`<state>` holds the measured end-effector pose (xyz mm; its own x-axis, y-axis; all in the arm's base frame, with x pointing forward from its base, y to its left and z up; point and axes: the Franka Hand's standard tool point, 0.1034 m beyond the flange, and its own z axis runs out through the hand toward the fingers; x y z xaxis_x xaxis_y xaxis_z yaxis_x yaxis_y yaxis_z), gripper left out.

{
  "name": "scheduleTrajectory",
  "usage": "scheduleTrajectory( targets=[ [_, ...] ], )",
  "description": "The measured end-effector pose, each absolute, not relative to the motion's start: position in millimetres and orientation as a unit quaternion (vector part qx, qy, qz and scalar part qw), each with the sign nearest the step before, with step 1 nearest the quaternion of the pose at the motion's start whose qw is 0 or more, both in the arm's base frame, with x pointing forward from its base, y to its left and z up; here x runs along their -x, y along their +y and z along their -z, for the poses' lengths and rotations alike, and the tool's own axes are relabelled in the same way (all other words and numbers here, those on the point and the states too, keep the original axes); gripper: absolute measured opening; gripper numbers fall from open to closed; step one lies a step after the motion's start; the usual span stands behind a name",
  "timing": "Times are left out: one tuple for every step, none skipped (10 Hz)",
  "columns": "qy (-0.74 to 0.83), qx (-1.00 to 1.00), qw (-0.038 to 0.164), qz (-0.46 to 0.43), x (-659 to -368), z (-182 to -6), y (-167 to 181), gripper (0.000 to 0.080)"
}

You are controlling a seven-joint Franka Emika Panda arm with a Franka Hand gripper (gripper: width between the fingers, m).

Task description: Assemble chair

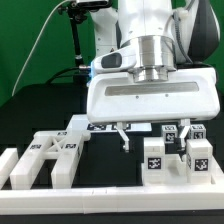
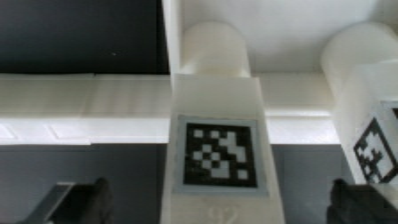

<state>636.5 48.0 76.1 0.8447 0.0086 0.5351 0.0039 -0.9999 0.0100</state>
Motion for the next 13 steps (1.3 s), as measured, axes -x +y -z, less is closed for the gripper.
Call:
scheduleTrajectory(
  targets=[
    [0.003,-0.960,0.004,-0.279,-636.5,-76.0,48.0,0.0639],
    [0.003,-0.960,0.004,-0.279,-636.5,-76.0,48.0,0.0639],
    [0.003,-0.960,0.004,-0.279,-636.5,-76.0,48.0,0.0648],
    [0.003,-0.960,0.004,-0.279,-636.5,-76.0,48.0,0.0648],
    [0.003,-0.960,0.004,-0.279,-636.5,-76.0,48.0,0.0649],
    [0.002,-0.962,0.004,-0.274,-636.4,-75.5,47.2,0.0649],
    [-0.008,-0.969,-0.005,-0.246,-638.0,-78.8,45.8,0.0649],
    [-0.027,-0.976,-0.018,-0.218,-645.4,-84.4,46.5,0.0649],
    [-0.035,-0.976,-0.022,-0.213,-657.2,-89.0,45.2,0.0649],
    [-0.045,-0.984,-0.033,-0.169,-655.8,-84.7,48.4,0.0649],
    [-0.050,-0.991,-0.044,-0.116,-655.9,-83.5,51.5,0.0649],
    [-0.051,-0.995,-0.049,-0.075,-656.9,-81.0,47.5,0.0649],
    [-0.048,-0.995,-0.048,-0.068,-658.1,-77.3,40.4,0.0649]
  ],
)
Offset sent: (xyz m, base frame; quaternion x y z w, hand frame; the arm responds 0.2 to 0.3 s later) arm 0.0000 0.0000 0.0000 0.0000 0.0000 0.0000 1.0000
